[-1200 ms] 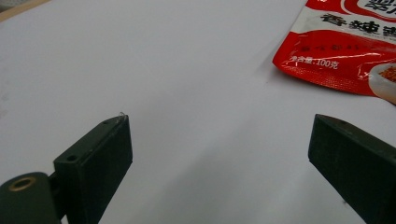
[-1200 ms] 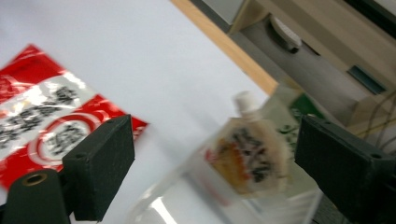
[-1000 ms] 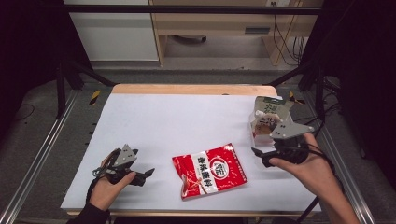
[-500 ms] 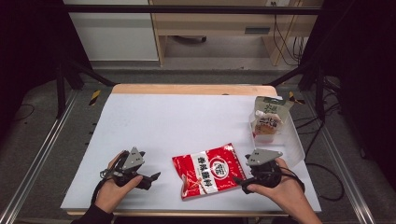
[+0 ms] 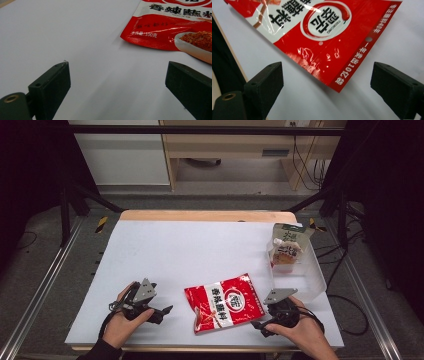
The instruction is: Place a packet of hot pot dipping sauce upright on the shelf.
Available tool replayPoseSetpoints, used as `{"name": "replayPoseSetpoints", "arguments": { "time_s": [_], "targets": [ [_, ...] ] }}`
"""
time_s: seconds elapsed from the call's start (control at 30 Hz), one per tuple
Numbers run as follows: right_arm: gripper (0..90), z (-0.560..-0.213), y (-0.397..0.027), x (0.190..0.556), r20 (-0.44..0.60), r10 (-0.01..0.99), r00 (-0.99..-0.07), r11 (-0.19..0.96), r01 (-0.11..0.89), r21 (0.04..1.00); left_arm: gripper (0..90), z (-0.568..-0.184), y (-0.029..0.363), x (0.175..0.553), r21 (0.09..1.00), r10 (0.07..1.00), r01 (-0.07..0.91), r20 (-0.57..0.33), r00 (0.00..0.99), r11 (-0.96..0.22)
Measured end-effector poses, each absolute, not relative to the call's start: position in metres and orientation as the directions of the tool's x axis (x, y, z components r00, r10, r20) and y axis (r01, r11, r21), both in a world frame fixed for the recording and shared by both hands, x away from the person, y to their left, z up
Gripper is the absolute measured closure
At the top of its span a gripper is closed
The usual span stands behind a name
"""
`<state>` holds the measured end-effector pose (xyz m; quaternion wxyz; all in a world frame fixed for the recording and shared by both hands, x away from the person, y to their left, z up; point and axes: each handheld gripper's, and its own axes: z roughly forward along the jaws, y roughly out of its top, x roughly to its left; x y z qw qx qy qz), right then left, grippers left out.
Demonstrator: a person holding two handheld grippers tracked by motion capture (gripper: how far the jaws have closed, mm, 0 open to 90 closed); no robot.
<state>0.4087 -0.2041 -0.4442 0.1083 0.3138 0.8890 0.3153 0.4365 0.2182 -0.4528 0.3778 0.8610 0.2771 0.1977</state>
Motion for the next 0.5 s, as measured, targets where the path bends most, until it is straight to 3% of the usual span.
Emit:
{"name": "replayPoseSetpoints", "arguments": {
  "time_s": [0.5],
  "targets": [
    [13.5,-0.46,-0.204,0.414,0.071,0.616,-0.785,0.619,0.538,0.572,6.2,-0.452,0.219,0.436,0.762,0.624,0.325,0.13,0.77,-0.56]
  ]
}}
